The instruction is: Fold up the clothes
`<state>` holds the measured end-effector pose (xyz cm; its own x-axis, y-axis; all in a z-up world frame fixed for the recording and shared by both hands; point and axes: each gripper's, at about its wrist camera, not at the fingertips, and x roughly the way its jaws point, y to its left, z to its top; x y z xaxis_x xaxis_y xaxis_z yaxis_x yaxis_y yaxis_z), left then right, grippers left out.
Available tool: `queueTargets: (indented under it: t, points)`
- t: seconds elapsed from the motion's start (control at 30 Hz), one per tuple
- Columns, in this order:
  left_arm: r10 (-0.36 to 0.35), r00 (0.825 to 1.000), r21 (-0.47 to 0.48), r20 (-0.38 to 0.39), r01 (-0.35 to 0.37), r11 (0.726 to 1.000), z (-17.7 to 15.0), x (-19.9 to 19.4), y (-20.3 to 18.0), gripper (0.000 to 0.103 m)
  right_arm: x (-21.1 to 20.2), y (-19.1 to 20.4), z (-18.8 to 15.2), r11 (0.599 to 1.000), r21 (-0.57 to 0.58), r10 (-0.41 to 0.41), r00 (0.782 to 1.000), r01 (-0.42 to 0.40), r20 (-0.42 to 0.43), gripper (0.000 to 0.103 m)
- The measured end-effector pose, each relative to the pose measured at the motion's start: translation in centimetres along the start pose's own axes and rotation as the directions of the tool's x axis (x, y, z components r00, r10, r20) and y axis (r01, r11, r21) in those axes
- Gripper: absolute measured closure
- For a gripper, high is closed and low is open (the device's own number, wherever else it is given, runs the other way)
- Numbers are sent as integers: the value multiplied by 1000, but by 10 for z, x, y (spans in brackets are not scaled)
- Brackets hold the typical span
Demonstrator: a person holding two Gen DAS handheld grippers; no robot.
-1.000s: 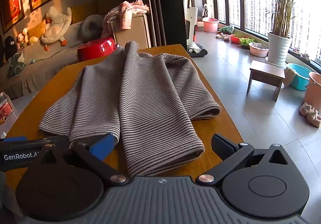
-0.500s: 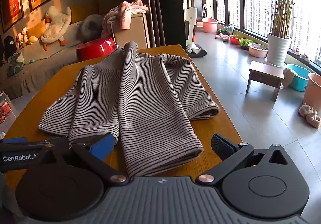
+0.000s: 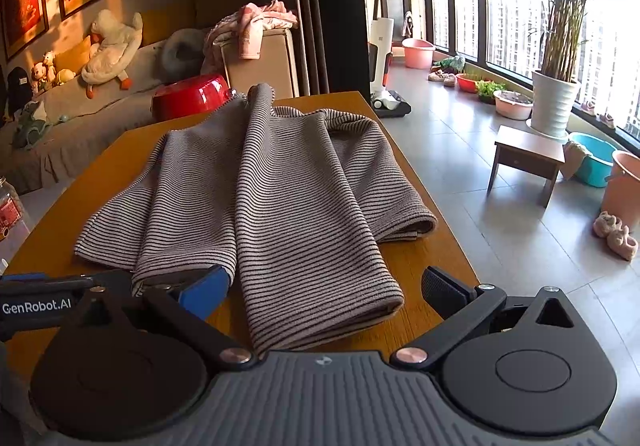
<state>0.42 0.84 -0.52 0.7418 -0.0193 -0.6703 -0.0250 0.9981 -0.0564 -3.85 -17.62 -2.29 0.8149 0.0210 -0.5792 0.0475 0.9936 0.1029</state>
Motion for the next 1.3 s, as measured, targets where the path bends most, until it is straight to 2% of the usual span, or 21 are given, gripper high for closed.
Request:
queueTargets:
  t: [1.3]
  points:
    - [-4,1000,2,-6,4,1000,-1,4,3,0,5,4,4,1000,-10,7,1000,-7,-9,0]
